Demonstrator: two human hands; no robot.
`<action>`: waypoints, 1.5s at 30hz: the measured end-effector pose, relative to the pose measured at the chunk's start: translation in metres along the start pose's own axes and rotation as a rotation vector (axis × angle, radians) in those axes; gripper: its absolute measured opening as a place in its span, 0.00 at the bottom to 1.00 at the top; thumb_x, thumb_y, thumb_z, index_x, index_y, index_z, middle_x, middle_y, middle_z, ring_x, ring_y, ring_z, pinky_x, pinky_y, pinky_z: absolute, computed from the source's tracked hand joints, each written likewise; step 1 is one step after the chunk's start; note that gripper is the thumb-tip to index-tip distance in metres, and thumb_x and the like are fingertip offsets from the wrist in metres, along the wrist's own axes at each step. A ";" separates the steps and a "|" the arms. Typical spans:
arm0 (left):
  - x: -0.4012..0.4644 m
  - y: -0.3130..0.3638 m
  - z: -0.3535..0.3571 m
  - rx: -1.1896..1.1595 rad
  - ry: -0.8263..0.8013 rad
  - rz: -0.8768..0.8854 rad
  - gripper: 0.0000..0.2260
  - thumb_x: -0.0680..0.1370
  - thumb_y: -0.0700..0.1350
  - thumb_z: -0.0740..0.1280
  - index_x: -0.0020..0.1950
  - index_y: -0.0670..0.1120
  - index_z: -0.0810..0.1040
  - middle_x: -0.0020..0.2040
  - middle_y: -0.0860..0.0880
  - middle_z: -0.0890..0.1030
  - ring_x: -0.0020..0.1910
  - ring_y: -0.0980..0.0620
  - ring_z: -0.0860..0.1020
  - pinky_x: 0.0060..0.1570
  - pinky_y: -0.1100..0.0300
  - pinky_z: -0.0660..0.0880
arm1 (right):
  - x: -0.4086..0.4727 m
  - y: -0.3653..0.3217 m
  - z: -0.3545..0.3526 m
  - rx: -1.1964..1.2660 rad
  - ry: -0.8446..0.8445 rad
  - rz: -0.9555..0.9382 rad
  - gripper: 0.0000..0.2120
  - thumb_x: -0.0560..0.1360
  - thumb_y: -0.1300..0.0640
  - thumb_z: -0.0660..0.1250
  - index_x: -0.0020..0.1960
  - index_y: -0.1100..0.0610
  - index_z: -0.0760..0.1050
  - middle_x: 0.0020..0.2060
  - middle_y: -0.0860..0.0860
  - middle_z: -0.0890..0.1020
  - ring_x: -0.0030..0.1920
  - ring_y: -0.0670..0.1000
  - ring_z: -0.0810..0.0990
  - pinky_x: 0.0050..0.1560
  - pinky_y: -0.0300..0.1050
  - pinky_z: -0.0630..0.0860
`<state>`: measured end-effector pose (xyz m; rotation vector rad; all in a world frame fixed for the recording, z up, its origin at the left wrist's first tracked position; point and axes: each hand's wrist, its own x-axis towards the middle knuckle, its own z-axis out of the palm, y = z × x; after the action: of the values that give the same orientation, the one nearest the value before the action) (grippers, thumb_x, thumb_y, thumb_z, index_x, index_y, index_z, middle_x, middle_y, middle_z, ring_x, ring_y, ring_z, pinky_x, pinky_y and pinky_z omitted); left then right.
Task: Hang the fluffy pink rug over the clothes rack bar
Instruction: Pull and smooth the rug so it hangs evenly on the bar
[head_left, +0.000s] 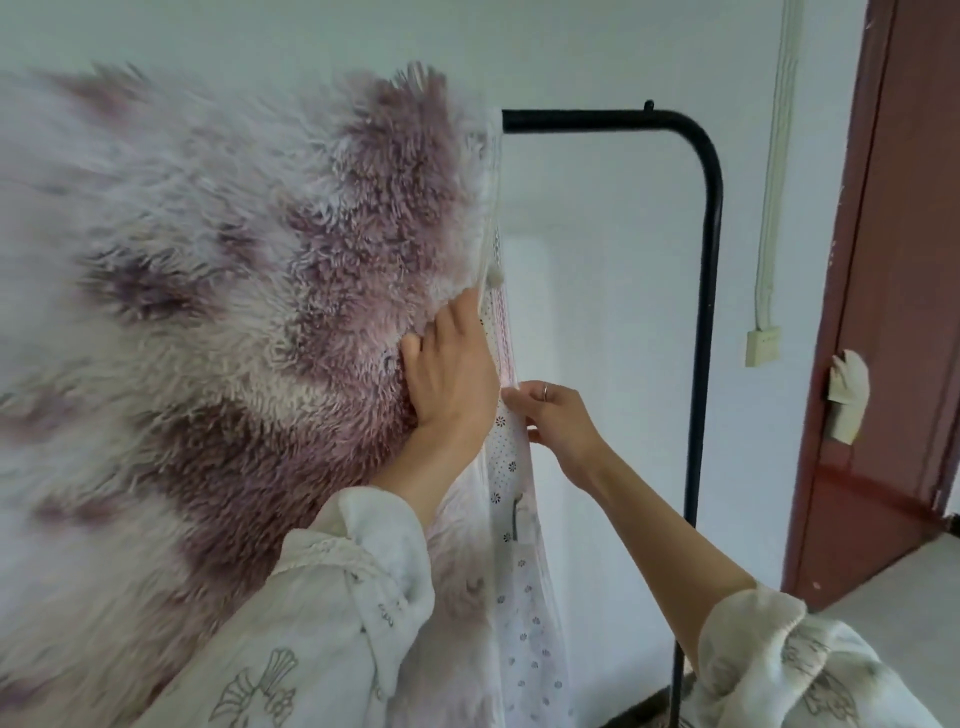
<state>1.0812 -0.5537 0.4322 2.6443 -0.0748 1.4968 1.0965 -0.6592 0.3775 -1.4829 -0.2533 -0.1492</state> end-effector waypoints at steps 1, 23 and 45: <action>0.002 -0.002 -0.002 -0.058 -0.015 0.021 0.18 0.69 0.34 0.67 0.59 0.43 0.75 0.45 0.42 0.82 0.39 0.41 0.81 0.38 0.54 0.74 | 0.001 0.000 -0.001 -0.006 0.005 -0.004 0.17 0.76 0.58 0.66 0.29 0.55 0.67 0.33 0.54 0.72 0.40 0.53 0.70 0.45 0.49 0.68; 0.019 0.019 0.002 -0.290 -0.045 -0.035 0.28 0.74 0.32 0.57 0.73 0.47 0.58 0.66 0.42 0.68 0.52 0.35 0.77 0.43 0.45 0.73 | -0.007 0.109 -0.003 -0.084 0.101 0.224 0.16 0.77 0.64 0.60 0.31 0.55 0.66 0.28 0.49 0.68 0.31 0.48 0.65 0.34 0.38 0.65; -0.081 -0.008 0.032 -0.275 -0.254 0.028 0.27 0.76 0.39 0.60 0.74 0.46 0.59 0.62 0.40 0.70 0.48 0.35 0.78 0.43 0.43 0.75 | -0.044 0.127 -0.026 -0.011 -0.221 0.359 0.09 0.77 0.52 0.65 0.38 0.52 0.75 0.37 0.47 0.78 0.43 0.49 0.75 0.54 0.46 0.72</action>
<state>1.0675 -0.5500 0.3461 2.5967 -0.3148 1.0594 1.0883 -0.6764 0.2418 -1.5321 -0.1597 0.3031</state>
